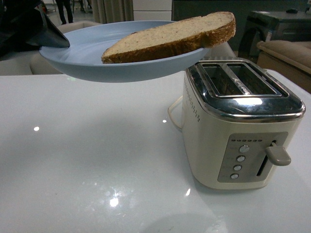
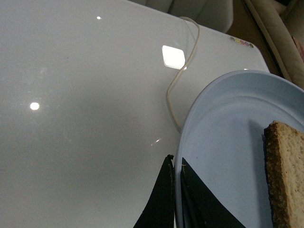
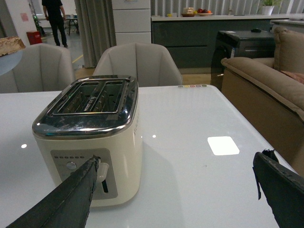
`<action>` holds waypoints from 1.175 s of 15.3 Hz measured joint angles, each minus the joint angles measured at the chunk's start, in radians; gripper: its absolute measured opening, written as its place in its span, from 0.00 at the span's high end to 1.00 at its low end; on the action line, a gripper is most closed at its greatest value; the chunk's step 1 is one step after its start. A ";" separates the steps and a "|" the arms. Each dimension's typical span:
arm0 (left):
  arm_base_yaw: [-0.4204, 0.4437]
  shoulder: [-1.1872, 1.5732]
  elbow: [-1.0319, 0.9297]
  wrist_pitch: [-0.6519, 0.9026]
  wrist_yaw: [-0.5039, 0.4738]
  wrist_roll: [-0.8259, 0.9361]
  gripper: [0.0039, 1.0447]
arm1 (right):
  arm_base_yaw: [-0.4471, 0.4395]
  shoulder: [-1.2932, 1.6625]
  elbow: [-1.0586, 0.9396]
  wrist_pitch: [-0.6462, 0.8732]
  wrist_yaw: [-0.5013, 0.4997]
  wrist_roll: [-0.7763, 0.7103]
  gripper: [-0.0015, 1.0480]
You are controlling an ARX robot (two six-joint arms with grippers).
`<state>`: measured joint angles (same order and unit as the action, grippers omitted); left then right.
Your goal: Left arm holds plate, right arm toasts bread
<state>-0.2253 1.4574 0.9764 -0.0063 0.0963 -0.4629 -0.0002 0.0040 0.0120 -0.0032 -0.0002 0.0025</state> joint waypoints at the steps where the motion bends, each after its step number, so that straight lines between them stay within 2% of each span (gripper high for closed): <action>1: 0.000 0.000 0.000 0.000 0.000 0.000 0.98 | 0.000 0.000 0.000 0.000 0.000 0.000 0.06; 7: 0.000 0.000 0.000 0.000 0.000 0.000 0.98 | 0.000 0.000 0.000 0.000 0.000 0.000 0.06; 8: 0.000 0.000 0.000 0.000 0.000 0.000 0.98 | -0.002 0.047 0.043 -0.140 0.000 0.006 0.06; 9: 0.000 0.000 0.000 0.000 -0.001 0.000 0.98 | -0.022 0.182 0.101 -0.191 -0.015 0.008 0.06; 11: 0.000 0.000 0.000 0.000 0.000 0.000 0.98 | -0.023 0.292 0.195 -0.084 -0.023 0.008 0.06; 15: 0.000 0.000 -0.001 0.000 0.000 0.000 0.98 | 0.114 0.662 0.468 0.149 0.043 0.008 0.06; 18: 0.000 0.000 -0.001 0.001 0.000 0.000 0.98 | 0.218 0.855 0.671 0.157 0.076 0.036 0.06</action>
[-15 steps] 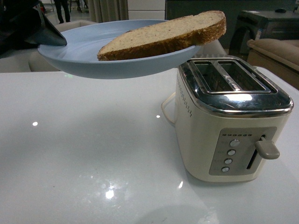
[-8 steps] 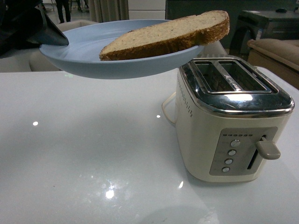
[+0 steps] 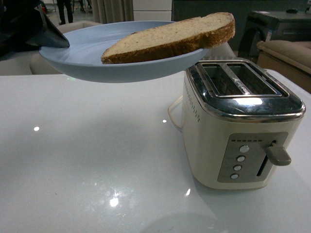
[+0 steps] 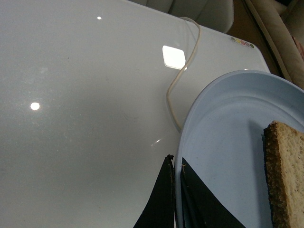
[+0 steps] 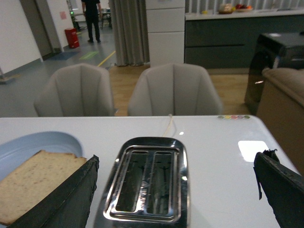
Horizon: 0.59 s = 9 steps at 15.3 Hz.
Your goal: Left arm holds plate, right arm toasts bread
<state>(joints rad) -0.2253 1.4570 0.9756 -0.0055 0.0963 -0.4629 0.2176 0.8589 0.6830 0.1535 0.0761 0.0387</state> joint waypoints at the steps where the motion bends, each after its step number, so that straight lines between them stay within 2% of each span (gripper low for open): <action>1: 0.000 0.000 0.000 0.000 0.000 0.000 0.98 | 0.027 0.044 0.029 -0.015 -0.003 0.034 0.06; 3: 0.000 0.000 0.000 0.000 0.000 0.000 0.98 | 0.082 0.157 0.067 -0.076 -0.048 0.165 0.06; 5: 0.000 0.000 0.000 0.000 0.000 0.000 0.98 | 0.101 0.250 0.103 -0.111 -0.154 0.351 0.06; 9: 0.000 0.000 0.000 0.000 0.000 0.000 0.98 | 0.139 0.383 0.153 -0.106 -0.247 0.669 0.06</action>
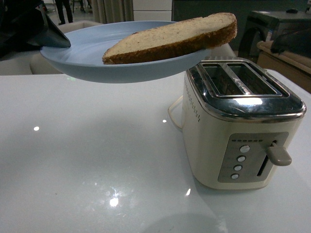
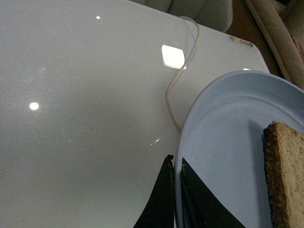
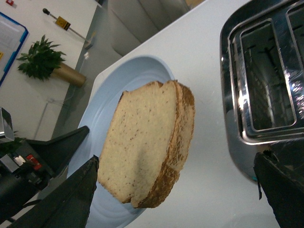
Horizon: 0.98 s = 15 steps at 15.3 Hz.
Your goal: Left arm holds plate, right arm toasts bread
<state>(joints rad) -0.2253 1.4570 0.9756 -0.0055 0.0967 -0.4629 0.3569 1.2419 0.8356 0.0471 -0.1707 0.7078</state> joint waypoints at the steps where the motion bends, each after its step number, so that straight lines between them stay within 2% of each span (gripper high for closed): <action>1: 0.000 0.000 0.000 0.000 0.000 0.000 0.98 | 0.017 0.017 0.011 -0.003 -0.010 0.051 0.06; 7: 0.000 0.000 0.000 0.000 0.000 0.000 0.98 | 0.056 0.102 0.071 -0.006 -0.013 0.158 0.07; 15: 0.002 0.000 0.000 0.000 -0.006 0.000 0.98 | 0.047 0.137 0.090 -0.003 0.001 0.175 0.94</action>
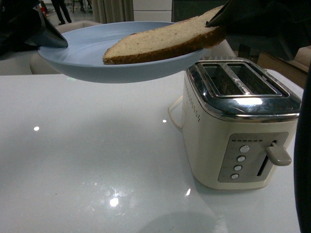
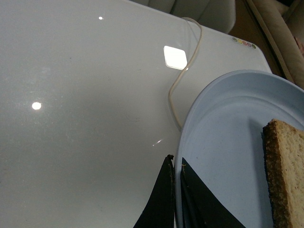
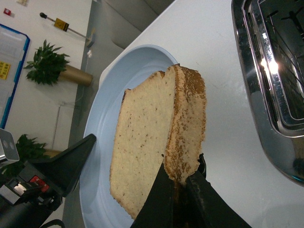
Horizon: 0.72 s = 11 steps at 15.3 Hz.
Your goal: Left arm holds plate, right arm toasts bread
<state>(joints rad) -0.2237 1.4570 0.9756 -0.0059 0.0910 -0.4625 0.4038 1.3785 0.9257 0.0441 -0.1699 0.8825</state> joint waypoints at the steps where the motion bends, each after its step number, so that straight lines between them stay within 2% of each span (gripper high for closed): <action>1: -0.001 0.000 0.000 0.000 0.000 0.000 0.98 | 0.001 -0.002 0.000 0.000 0.000 0.000 0.97; 6: -0.001 0.000 0.000 0.000 0.006 0.000 0.98 | -0.015 -0.032 0.000 -0.015 0.017 -0.023 0.97; 8: -0.001 0.000 0.000 0.001 0.006 -0.001 0.98 | -0.101 -0.158 0.014 -0.010 0.146 -0.235 0.97; 11: -0.001 0.000 0.000 0.001 0.006 -0.001 0.98 | -0.167 -0.196 0.022 0.043 0.205 -0.436 0.97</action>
<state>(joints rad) -0.2249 1.4570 0.9756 -0.0048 0.0967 -0.4633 0.2363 1.1820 0.9478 0.0872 0.0353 0.4469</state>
